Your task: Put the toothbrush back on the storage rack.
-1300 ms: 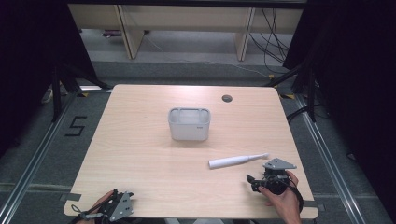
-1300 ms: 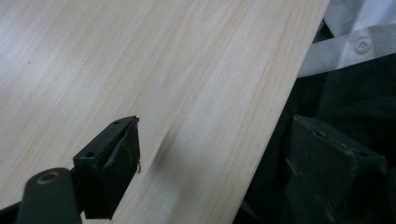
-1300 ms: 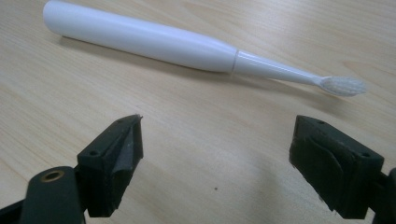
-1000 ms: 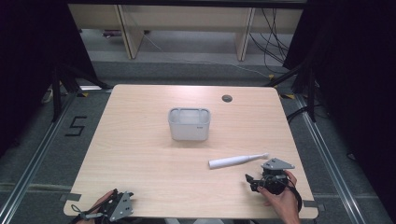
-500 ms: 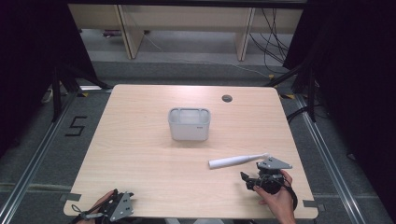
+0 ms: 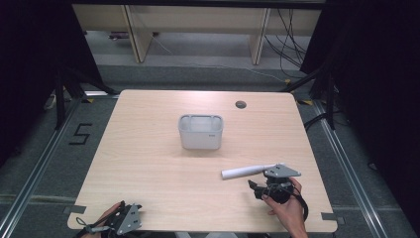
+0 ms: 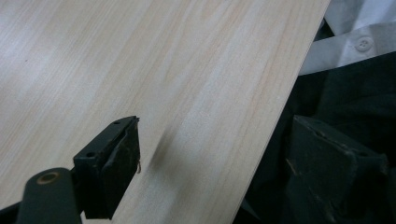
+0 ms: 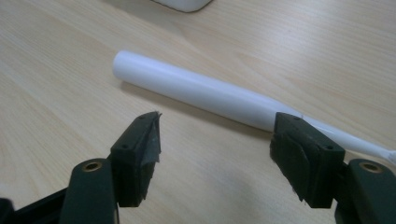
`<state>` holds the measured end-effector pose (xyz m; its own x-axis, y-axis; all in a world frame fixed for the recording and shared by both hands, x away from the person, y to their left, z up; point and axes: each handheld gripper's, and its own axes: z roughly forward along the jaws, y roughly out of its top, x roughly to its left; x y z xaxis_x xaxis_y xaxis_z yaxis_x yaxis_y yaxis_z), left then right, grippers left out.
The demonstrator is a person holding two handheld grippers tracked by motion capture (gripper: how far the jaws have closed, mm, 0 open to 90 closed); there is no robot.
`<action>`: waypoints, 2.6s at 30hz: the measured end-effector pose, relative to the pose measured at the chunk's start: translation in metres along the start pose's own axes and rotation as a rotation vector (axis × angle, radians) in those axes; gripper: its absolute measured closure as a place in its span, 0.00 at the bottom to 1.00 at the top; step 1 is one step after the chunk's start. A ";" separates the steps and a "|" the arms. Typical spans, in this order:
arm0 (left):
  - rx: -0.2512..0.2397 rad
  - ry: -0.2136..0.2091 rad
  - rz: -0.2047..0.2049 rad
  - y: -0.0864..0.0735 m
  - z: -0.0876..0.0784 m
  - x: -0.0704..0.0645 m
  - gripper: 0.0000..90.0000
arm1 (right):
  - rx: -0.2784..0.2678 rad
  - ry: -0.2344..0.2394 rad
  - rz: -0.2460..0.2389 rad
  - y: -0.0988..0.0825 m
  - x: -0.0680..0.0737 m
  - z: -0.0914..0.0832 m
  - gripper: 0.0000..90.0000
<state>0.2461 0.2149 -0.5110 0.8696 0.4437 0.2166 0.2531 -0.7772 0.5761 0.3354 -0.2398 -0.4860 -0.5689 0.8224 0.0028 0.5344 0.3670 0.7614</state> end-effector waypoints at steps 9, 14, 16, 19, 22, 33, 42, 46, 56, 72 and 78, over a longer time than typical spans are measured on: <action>0.000 -0.002 0.001 0.000 0.000 0.000 0.18 | -0.005 -0.032 -0.011 0.012 0.005 0.012 0.47; -0.004 -0.002 -0.003 0.000 -0.001 0.000 0.18 | -0.021 -0.028 -0.039 0.022 0.011 0.020 0.53; -0.003 -0.002 -0.003 0.000 -0.001 0.001 0.18 | -0.008 -0.023 -0.044 0.026 0.014 0.023 0.55; -0.003 -0.002 -0.002 0.000 -0.001 0.000 0.18 | -0.012 -0.004 -0.041 0.030 0.018 0.030 0.61; -0.003 -0.002 -0.001 0.000 0.000 0.001 0.18 | -0.029 -0.013 -0.069 0.035 0.021 0.034 0.68; -0.003 -0.003 -0.001 0.000 0.000 0.000 0.18 | 0.000 0.012 -0.131 0.048 0.032 0.054 0.87; 0.002 -0.003 -0.002 0.001 -0.001 0.000 0.18 | 0.012 0.048 -0.142 0.055 0.034 0.070 0.94; 0.023 -0.031 0.004 0.001 -0.003 0.001 0.18 | 0.042 0.059 -0.125 0.057 0.038 0.073 0.96; 0.002 0.013 0.000 0.000 -0.001 -0.001 0.18 | 0.054 0.068 -0.160 0.059 0.044 0.084 0.99; 0.001 -0.001 0.002 0.001 -0.002 0.000 0.18 | 0.078 0.092 -0.188 0.058 0.047 0.087 1.00; -0.006 -0.003 0.002 0.001 -0.003 0.000 0.18 | 0.093 0.099 -0.172 0.056 0.050 0.087 0.99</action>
<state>0.2450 0.2158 -0.5084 0.8712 0.4408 0.2160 0.2486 -0.7756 0.5802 0.3916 -0.1401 -0.4993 -0.7128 0.6992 -0.0550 0.4769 0.5406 0.6930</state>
